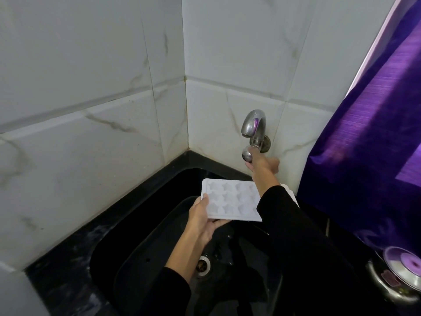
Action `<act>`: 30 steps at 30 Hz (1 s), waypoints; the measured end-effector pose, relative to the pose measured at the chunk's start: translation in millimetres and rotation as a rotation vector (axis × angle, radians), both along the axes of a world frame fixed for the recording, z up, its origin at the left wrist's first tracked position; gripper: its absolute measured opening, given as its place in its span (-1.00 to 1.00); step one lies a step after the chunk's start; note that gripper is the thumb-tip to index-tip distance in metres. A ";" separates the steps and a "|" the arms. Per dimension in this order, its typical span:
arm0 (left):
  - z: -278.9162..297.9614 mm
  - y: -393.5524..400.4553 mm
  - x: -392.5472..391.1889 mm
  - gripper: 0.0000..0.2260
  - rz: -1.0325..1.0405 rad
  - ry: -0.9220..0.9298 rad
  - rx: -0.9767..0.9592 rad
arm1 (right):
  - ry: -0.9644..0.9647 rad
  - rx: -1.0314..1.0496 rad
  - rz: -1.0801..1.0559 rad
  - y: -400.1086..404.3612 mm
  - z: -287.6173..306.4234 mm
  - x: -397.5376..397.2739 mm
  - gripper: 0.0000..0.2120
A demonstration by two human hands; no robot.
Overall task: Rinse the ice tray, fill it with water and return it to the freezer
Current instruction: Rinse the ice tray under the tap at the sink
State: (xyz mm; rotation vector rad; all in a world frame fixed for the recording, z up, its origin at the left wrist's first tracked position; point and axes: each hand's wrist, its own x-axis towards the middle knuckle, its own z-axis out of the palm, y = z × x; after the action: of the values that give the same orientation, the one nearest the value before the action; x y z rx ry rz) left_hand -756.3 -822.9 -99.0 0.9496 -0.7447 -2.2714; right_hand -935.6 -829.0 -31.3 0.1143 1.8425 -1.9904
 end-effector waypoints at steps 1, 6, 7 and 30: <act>-0.6 -0.3 0.4 -0.84 0.001 -0.003 0.003 | 0.045 0.050 0.014 -0.6 0.1 0.1 -0.67; -0.1 3.2 -0.3 -0.82 0.002 -0.002 -0.004 | 0.432 0.447 0.209 11.2 -12.2 18.5 -0.56; 0.4 4.3 -0.5 -0.82 0.005 -0.001 -0.001 | 0.525 0.538 0.258 14.9 -19.1 25.9 -0.46; -3.0 20.9 -16.1 -0.68 0.062 -0.076 0.100 | 1.096 1.063 0.876 62.6 -54.3 96.1 -0.39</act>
State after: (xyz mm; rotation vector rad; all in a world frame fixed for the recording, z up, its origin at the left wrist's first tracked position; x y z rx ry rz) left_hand -772.4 -802.0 -102.1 1.0954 -0.6289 -2.2472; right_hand -839.4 -766.4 -85.6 -1.4226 2.6250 -0.2598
